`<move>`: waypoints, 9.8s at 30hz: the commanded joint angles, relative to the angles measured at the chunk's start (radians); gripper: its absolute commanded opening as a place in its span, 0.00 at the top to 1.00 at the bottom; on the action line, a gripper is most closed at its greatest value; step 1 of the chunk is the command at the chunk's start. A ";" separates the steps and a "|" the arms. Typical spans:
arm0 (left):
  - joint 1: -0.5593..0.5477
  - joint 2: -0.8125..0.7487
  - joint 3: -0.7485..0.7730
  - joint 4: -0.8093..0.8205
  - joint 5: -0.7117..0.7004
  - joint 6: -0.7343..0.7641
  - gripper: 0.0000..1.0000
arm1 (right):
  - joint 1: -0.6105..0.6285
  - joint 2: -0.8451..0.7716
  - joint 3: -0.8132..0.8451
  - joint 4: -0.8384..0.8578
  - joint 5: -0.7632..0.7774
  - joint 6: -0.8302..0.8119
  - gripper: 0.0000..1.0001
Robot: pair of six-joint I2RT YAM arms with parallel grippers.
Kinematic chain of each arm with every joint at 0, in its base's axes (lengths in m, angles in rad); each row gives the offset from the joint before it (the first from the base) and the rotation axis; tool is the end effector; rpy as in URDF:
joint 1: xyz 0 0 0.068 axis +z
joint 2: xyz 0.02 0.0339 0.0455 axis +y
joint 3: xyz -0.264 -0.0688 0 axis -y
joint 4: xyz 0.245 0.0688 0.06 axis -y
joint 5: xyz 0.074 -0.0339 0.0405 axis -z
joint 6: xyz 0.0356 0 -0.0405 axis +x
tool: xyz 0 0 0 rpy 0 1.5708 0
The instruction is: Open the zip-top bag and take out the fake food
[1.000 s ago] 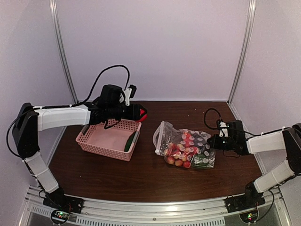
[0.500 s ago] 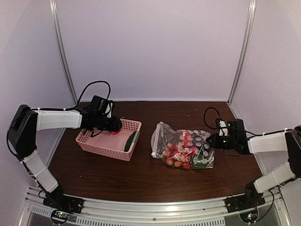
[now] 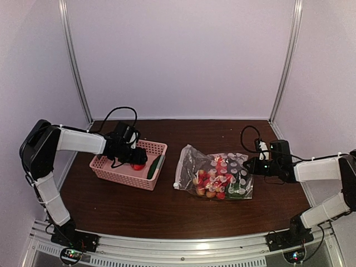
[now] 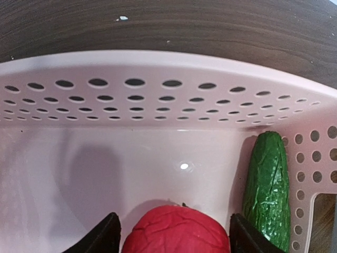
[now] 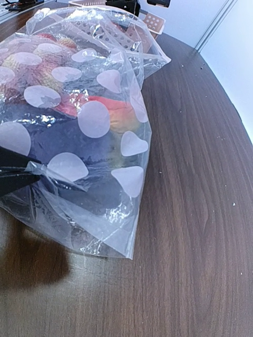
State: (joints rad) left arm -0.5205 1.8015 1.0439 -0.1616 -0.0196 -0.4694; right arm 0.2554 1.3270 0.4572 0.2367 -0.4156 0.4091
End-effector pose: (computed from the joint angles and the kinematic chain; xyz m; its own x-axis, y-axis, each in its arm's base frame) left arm 0.3179 -0.1814 0.1586 -0.8355 -0.0424 -0.5479 0.1222 0.9577 -0.2604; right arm 0.2344 0.0761 0.1581 -0.7424 0.1823 -0.6446 -0.2733 0.7962 0.5399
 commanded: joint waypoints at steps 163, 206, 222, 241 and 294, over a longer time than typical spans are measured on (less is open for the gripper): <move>-0.292 -0.324 0.202 0.157 0.210 0.140 1.00 | -0.016 -0.035 -0.038 -0.027 0.100 0.009 1.00; -0.033 -0.698 -0.294 -0.011 -0.234 0.023 1.00 | -0.017 -0.015 -0.043 -0.004 0.077 0.008 1.00; 0.135 -0.337 -0.249 0.099 -0.137 0.016 1.00 | -0.015 -0.012 -0.045 -0.005 0.077 0.005 1.00; 0.139 -0.416 -0.207 0.135 0.103 0.108 0.36 | -0.016 -0.018 -0.042 0.031 0.027 -0.029 1.00; -0.376 0.336 0.349 0.283 0.608 0.144 0.82 | 0.000 0.040 -0.057 0.107 -0.048 -0.021 1.00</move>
State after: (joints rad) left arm -0.8787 2.0956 1.3697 0.0044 0.5598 -0.2691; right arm 0.2474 1.3506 0.4175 0.3008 -0.4324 0.3649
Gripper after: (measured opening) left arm 0.161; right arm 0.002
